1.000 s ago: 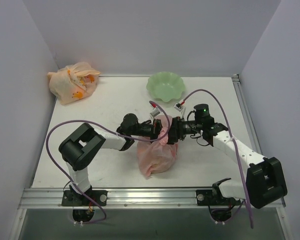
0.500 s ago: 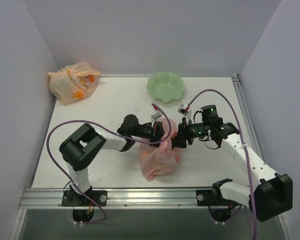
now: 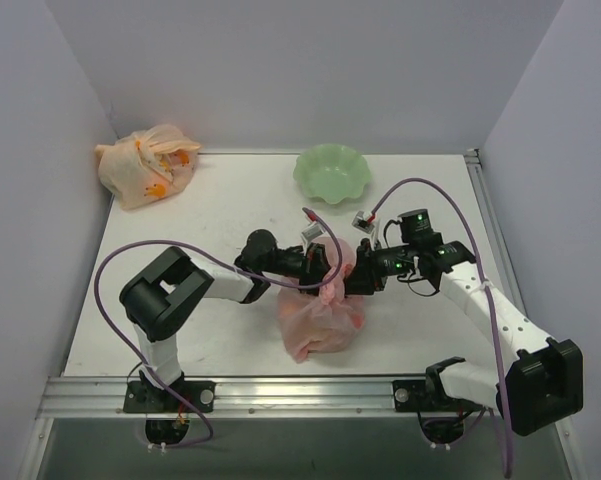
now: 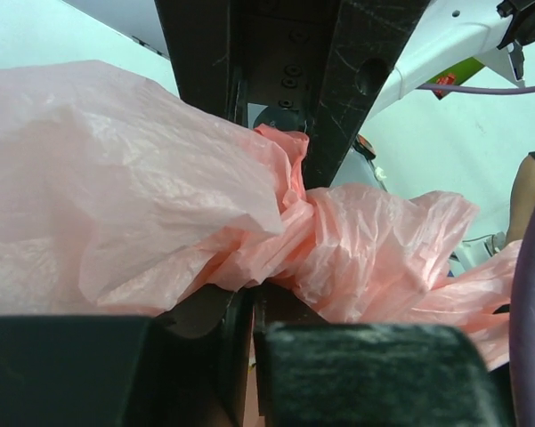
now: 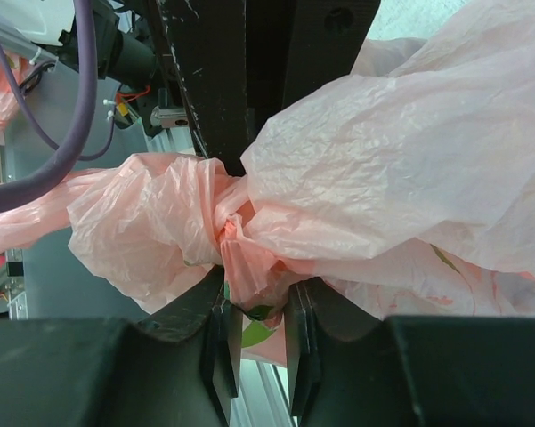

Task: Place the fake fruits into the plastic bag and tie a complex knot

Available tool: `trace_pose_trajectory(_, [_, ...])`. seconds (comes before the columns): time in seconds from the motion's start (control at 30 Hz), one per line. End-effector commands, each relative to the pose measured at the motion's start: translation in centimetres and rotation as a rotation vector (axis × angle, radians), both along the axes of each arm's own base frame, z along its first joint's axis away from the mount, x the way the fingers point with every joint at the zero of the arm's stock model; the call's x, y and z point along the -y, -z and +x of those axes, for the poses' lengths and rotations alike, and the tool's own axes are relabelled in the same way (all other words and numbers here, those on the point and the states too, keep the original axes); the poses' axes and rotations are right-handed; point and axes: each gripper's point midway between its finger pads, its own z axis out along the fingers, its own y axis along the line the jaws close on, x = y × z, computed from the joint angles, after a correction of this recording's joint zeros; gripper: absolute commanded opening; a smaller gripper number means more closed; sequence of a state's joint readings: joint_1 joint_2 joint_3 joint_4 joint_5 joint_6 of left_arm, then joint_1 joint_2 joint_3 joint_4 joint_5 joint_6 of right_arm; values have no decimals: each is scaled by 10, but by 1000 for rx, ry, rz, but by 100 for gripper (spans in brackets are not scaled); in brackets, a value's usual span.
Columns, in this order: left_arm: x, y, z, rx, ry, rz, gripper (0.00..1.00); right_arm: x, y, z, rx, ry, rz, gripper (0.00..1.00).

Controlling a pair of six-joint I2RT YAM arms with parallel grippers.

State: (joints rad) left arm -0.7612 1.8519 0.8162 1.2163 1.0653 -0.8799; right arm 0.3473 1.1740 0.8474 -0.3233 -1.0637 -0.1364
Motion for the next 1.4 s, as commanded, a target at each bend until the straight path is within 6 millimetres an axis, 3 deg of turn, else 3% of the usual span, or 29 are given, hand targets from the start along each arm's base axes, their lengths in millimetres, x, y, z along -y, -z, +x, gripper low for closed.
trace_pose_trajectory(0.0, [-11,-11,-3,53,24,-37,17,-1,-15,7,77,-17,16,1])
trace_pose_trajectory(0.17, [-27,-4,7,65,-16,-10,36,-1,-15,4,76,-26,23,0])
trace_pose_trajectory(0.37, [-43,-1,19,101,-63,28,47,0,-16,3,82,-31,27,0])
trace_pose_trajectory(0.57, [-80,-16,51,168,-163,55,54,1,-19,3,104,-39,25,0])
trace_pose_trajectory(0.6, [-86,-20,48,166,-156,70,59,1,-19,4,104,-37,23,0])
trace_pose_trajectory(0.63, [-96,-24,58,180,-188,82,61,1,-20,5,106,-35,18,0])
trace_pose_trajectory(0.7, [-106,-28,65,314,-205,96,62,1,-22,6,110,-32,13,0])
trace_pose_trajectory(0.73, [-113,-40,61,293,-196,154,63,2,-21,7,112,-26,2,0])
trace_pose_trajectory(0.77, [-115,-38,62,501,-167,167,64,2,-22,7,116,-24,-2,0])
trace_pose_trajectory(0.8, [-118,-36,49,519,-120,204,64,2,-21,7,113,-22,-8,0])
trace_pose_trajectory(0.83, [-130,-28,24,453,-58,299,65,3,-21,7,112,-20,-17,0])
trace_pose_trajectory(0.87, [-126,-36,15,554,-14,293,65,3,-22,8,114,-17,-21,0])
trace_pose_trajectory(1.0, [-127,-58,-18,648,-5,301,70,4,-21,8,118,-12,-50,0])
trace_pose_trajectory(1.13, [-115,-67,-34,735,-8,320,76,6,-20,6,117,-8,-83,0])
trace_pose_trajectory(1.37, [-83,-82,-8,817,-210,366,85,7,-23,6,130,-1,-104,0])
